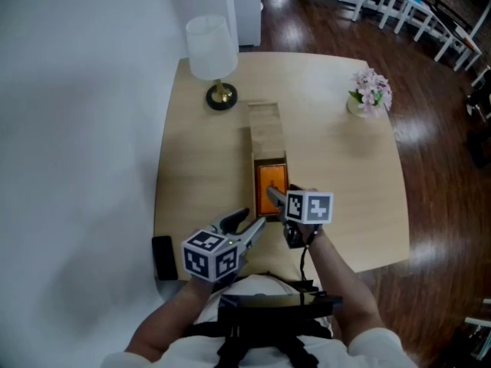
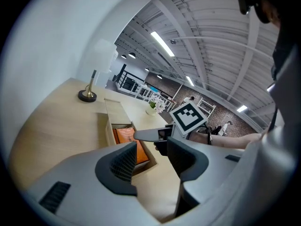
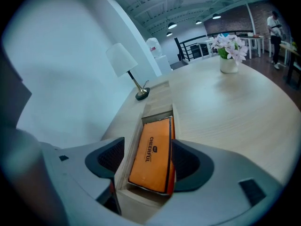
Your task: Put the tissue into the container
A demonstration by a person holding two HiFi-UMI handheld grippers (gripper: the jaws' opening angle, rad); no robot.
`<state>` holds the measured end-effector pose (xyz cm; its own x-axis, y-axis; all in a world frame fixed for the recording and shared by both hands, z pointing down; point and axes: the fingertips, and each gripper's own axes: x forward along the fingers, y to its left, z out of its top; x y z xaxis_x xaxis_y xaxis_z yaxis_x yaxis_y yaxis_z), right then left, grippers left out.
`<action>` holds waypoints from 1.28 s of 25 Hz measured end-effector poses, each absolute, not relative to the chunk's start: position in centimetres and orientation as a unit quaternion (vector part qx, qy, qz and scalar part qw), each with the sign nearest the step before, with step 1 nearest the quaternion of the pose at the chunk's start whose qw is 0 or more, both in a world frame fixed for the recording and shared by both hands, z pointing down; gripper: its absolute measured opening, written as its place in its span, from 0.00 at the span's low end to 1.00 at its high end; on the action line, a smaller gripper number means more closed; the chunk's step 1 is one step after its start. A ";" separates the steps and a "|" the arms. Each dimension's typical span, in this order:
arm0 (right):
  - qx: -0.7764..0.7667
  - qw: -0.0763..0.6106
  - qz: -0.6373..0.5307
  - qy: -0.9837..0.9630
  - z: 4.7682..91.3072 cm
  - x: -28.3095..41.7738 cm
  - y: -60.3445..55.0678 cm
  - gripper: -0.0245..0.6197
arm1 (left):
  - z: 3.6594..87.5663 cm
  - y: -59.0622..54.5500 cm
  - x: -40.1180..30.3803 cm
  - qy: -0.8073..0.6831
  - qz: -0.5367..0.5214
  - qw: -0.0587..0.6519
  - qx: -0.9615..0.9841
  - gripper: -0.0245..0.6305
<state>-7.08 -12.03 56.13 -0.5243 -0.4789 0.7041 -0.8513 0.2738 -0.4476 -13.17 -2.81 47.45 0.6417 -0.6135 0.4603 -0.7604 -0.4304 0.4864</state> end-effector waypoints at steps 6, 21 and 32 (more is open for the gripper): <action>0.433 0.200 0.400 -0.782 53.6 -3.2 -7.8 0.51 | 47.5 -1.7 -12.8 -0.413 0.085 0.350 0.837 0.20; 0.439 0.203 0.281 -0.829 46.5 2.9 -0.6 0.04 | 44.5 2.7 -12.0 -0.420 0.092 0.322 0.843 0.04; 0.416 0.207 0.270 -0.843 45.4 3.9 -0.2 0.04 | 44.0 3.6 -10.2 -0.424 0.095 0.316 0.844 0.04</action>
<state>3.87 -0.18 45.45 -0.5679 -0.5901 0.5738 -0.8137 0.5077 -0.2832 -10.19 3.57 44.00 0.6226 -0.6547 0.4286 -0.7752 -0.4413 0.4520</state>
